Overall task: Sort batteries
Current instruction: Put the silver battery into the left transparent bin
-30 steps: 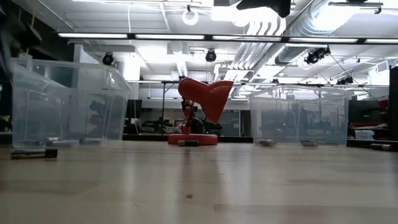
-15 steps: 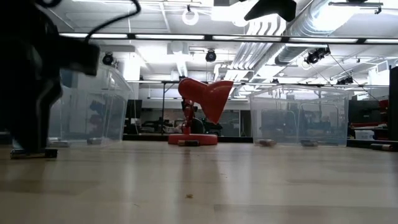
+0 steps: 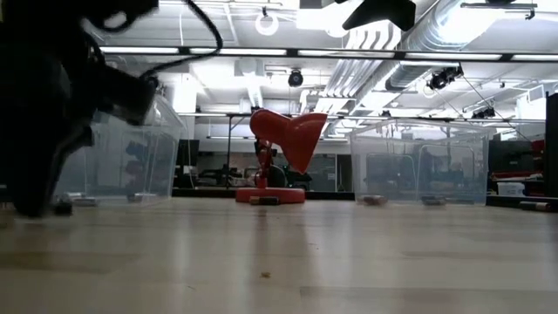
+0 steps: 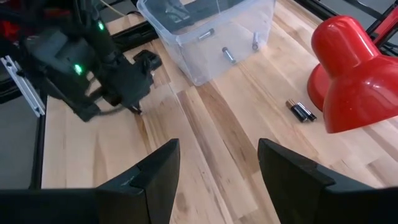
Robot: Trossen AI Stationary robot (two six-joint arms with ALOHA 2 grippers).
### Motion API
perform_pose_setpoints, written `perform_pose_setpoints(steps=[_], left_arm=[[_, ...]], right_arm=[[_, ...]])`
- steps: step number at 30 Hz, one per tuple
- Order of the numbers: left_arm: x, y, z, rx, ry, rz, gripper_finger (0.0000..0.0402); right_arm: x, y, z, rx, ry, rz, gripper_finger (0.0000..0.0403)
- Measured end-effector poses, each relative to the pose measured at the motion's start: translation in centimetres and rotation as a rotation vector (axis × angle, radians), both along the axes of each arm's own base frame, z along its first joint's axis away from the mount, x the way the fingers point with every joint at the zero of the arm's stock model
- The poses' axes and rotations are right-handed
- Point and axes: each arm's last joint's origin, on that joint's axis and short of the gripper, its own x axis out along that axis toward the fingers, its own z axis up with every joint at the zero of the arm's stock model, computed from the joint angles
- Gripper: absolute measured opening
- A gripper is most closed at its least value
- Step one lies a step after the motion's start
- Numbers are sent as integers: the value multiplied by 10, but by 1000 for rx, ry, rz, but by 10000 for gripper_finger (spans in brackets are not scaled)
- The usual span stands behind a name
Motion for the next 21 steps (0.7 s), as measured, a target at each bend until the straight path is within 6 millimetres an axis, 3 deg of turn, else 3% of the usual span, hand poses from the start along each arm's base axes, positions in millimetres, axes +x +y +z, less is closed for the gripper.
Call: perform_pose_setpoints(steps=[6, 9, 12, 16, 21], left_arm=[[-10, 11, 73, 25, -336, 8, 7], [-23, 20, 115, 80, -523, 55, 5], [-44, 38, 146, 241, -631, 156, 5], [-76, 71, 161, 456, -620, 329, 4], [-96, 103, 140, 538, -366, 444, 6]], right_arm=[[0, 0, 0, 17, -4, -12, 210], [0, 0, 0, 17, -7, -13, 210], [2, 0, 2, 24, -30, -13, 210], [4, 1, 6, 26, -79, -28, 210], [5, -2, 8, 5, -104, -72, 210]])
